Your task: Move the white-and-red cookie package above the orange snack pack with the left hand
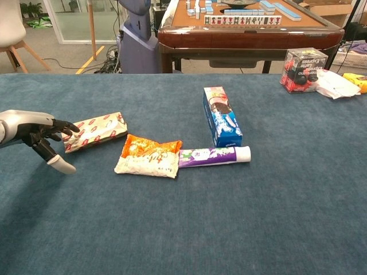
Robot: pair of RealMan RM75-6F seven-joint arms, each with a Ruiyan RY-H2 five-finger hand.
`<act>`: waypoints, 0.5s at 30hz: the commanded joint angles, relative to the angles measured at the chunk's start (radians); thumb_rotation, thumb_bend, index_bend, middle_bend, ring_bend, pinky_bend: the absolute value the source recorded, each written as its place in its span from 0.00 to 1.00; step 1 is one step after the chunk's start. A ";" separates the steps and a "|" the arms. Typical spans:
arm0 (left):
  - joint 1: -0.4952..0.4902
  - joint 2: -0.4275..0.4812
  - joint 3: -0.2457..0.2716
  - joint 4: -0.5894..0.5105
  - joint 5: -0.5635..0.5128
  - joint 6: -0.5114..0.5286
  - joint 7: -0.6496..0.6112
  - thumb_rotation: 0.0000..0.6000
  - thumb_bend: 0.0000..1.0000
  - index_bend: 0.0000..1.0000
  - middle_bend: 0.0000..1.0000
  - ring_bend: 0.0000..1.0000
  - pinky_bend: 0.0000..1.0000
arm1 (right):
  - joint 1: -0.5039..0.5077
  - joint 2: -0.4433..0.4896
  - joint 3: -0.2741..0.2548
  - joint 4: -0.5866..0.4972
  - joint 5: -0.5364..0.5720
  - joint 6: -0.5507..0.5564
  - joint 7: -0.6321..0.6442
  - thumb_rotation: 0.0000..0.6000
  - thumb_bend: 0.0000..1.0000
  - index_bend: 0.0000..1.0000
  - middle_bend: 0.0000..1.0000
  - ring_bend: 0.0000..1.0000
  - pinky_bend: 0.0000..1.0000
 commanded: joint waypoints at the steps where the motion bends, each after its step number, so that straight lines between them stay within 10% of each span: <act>1: -0.002 -0.010 -0.008 0.016 0.004 -0.009 -0.005 1.00 0.00 0.00 0.00 0.00 0.00 | 0.000 0.000 0.000 0.000 0.000 0.001 0.000 1.00 0.28 0.32 0.30 0.17 0.32; 15: -0.025 -0.046 -0.030 0.069 -0.006 -0.053 -0.010 1.00 0.00 0.00 0.00 0.00 0.00 | 0.001 -0.002 0.000 0.000 -0.002 0.000 -0.003 1.00 0.28 0.32 0.30 0.17 0.32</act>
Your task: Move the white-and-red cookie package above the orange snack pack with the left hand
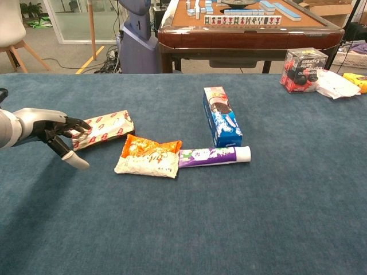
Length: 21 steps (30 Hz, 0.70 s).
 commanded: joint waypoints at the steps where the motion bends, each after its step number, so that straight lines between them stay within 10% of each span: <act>1: -0.008 -0.008 -0.004 0.008 -0.004 -0.004 0.005 1.00 0.00 0.00 0.00 0.00 0.00 | 0.000 0.000 0.000 0.000 0.000 0.001 0.000 1.00 0.28 0.32 0.30 0.17 0.32; 21: -0.079 -0.081 -0.036 0.110 -0.038 -0.031 0.035 1.00 0.00 0.00 0.00 0.00 0.00 | -0.005 0.001 0.001 0.002 -0.001 0.009 0.005 1.00 0.28 0.32 0.30 0.17 0.32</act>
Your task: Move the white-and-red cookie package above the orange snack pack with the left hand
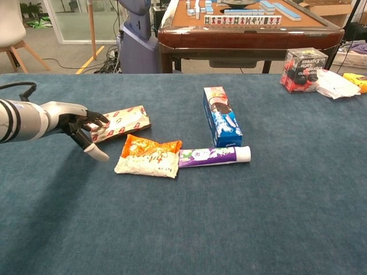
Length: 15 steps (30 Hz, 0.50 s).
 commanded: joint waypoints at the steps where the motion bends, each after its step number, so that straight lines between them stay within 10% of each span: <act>1: -0.009 -0.013 -0.004 0.019 -0.005 -0.006 0.005 1.00 0.00 0.00 0.00 0.00 0.00 | 0.000 0.000 0.001 0.000 0.001 -0.001 0.001 1.00 0.28 0.32 0.30 0.17 0.32; 15: -0.037 -0.061 -0.029 0.118 0.004 -0.027 0.008 1.00 0.00 0.00 0.00 0.00 0.00 | 0.000 0.002 0.001 0.007 0.004 -0.005 0.012 1.00 0.28 0.32 0.30 0.17 0.32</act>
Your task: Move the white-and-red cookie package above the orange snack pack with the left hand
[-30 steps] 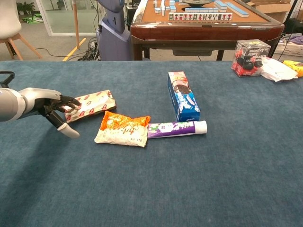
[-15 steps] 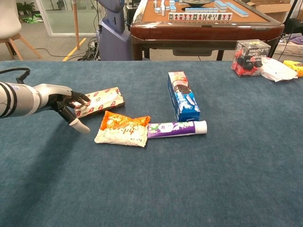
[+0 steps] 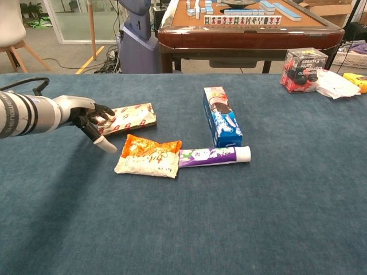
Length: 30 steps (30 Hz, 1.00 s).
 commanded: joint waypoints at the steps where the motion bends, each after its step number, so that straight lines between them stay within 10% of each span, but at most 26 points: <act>1: -0.007 -0.011 -0.005 0.017 -0.001 -0.008 0.001 1.00 0.00 0.00 0.00 0.00 0.00 | 0.000 0.000 0.000 0.001 0.001 0.000 0.001 1.00 0.28 0.32 0.30 0.17 0.32; 30: -0.102 -0.104 -0.037 0.165 -0.012 -0.094 0.042 1.00 0.00 0.00 0.00 0.00 0.00 | -0.006 0.000 0.002 0.004 0.001 0.009 0.007 1.00 0.28 0.32 0.30 0.17 0.32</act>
